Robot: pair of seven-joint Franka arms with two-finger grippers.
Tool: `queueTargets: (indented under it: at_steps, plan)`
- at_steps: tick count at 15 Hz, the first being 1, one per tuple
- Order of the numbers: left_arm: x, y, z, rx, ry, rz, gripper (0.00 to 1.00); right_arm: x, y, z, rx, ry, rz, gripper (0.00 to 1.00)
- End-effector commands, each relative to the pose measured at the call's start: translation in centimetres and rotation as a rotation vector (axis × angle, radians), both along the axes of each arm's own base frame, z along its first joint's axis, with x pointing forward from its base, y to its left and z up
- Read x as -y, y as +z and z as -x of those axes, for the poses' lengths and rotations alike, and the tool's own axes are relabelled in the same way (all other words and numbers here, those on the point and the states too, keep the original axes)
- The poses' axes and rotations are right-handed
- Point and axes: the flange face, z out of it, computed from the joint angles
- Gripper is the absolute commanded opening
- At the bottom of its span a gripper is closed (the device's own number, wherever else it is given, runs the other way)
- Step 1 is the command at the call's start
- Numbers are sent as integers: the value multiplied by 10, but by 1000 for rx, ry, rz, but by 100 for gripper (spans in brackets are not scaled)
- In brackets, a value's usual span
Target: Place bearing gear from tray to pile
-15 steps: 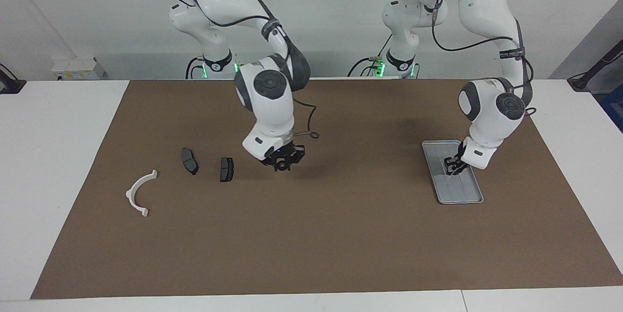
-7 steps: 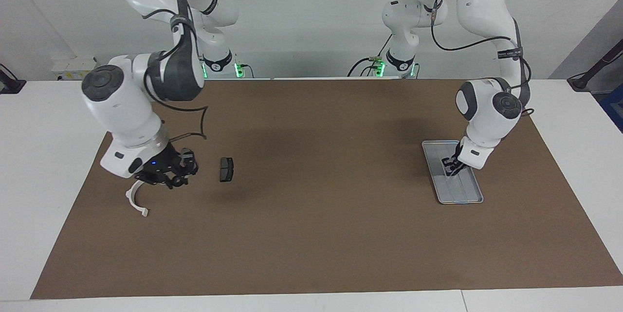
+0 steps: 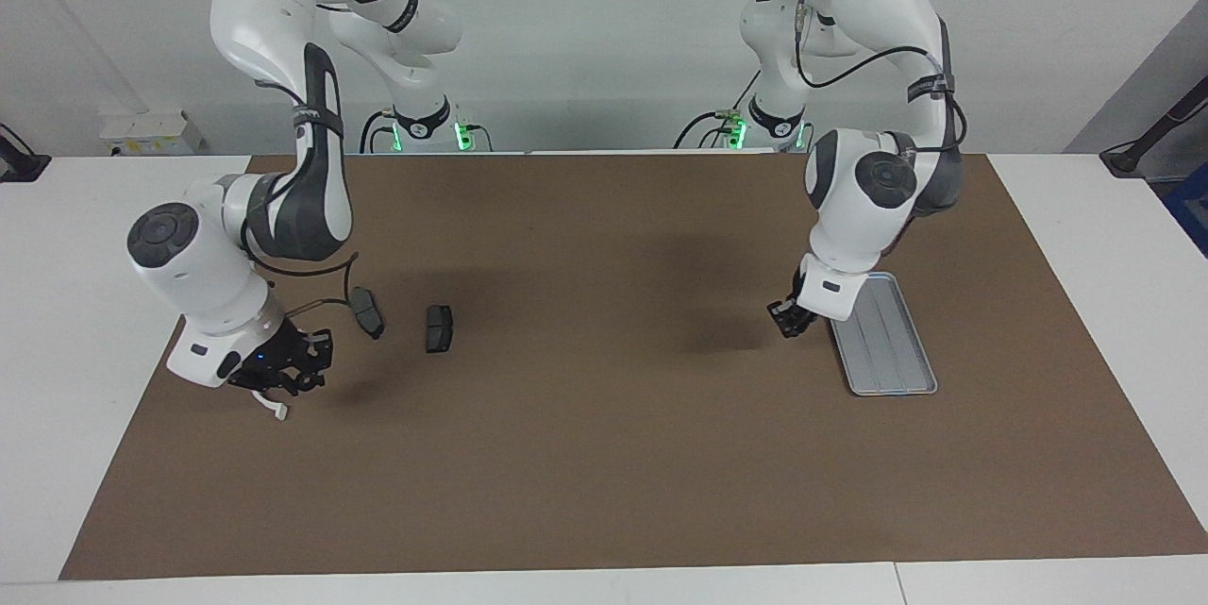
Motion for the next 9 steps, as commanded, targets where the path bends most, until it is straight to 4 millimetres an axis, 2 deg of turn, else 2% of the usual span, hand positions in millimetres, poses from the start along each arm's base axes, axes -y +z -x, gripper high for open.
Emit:
queueTargets:
  at_steps: [1,3,5,7,9]
  plan:
    - [86,17,13,1,51,40,0,-1,-20,18,-7,16,-8,0]
    - [144,16,20,2,112,51,0,4,-33,24,-21,14,-9,0]
    - [187,4,35,-21,104,37,0,10,-44,28,-10,22,-7,0]
    - [223,-10,41,-21,93,35,0,13,-51,30,-20,28,-8,0]
    - [237,-17,49,-23,77,36,0,17,-55,32,-28,22,-10,0]
